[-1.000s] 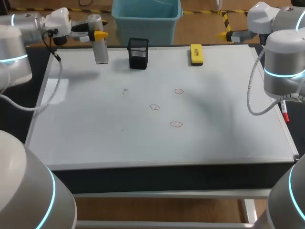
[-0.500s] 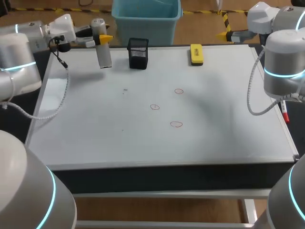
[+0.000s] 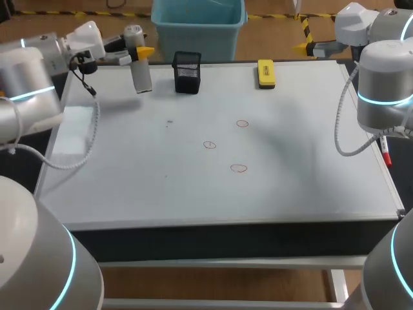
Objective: Pick up the inspection probe, press it on each red-marked spot on the whiteboard one by one, put down the probe, pick up the eraser, and wipe off all the red marks.
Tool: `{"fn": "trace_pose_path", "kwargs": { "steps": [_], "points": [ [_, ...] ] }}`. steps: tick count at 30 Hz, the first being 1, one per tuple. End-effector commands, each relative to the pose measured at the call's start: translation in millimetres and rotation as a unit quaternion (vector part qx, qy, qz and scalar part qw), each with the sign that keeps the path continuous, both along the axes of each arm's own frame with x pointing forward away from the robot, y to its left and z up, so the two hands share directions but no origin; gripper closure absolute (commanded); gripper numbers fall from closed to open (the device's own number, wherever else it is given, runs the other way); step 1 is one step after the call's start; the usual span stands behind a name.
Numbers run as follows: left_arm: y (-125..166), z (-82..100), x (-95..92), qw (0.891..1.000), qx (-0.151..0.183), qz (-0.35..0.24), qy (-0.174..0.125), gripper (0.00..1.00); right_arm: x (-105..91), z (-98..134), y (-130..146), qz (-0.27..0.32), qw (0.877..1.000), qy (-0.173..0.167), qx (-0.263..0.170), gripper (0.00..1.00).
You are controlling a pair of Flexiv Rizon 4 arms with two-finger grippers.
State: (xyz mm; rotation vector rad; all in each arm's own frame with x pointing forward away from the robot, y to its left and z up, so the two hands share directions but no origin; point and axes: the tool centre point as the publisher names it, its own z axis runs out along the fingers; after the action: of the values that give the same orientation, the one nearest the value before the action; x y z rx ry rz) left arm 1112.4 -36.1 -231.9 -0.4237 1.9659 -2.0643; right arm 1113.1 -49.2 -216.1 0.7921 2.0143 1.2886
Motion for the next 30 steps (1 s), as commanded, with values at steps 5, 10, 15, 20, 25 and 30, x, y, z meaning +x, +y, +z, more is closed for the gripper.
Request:
{"fn": "trace_pose_path", "kwargs": {
  "steps": [5, 10, 15, 20, 25, 30],
  "points": [
    [-1, 2.4, -3.6, 1.0, 0.001, 0.024, 0.0, 1.0, 9.7, -16, -4, 0.079, 0.995, 0.063, -0.025, 0.0],
    [-1, 2.4, -3.6, 1.0, 0.001, 0.024, 0.0, 1.0, 34.9, -23, -6, 0.179, 0.976, 0.097, -0.074, 0.0],
    [-1, 2.4, -3.6, 1.0, 0.001, 0.024, 0.0, 1.0, 62.6, -24, -6, 0.265, 0.949, 0.114, -0.125, 0.0],
    [-1, 2.4, -3.6, 1.0, 0.001, 0.024, 0.0, 1.0, 78.3, -34, -3, 0.315, 0.926, 0.125, -0.168, 0.0],
    [-1, 2.4, -3.6, 1.0, 0.001, 0.024, 0.0, 1.0, 89.5, -44, 0, 0.355, 0.901, 0.123, -0.218, 0.0],
    [-1, 2.4, -3.6, 1.0, 0.001, 0.024, 0.0, 1.0, 94.5, -54, 9, 0.405, 0.86, 0.115, -0.289, 0.0]
  ]
}}
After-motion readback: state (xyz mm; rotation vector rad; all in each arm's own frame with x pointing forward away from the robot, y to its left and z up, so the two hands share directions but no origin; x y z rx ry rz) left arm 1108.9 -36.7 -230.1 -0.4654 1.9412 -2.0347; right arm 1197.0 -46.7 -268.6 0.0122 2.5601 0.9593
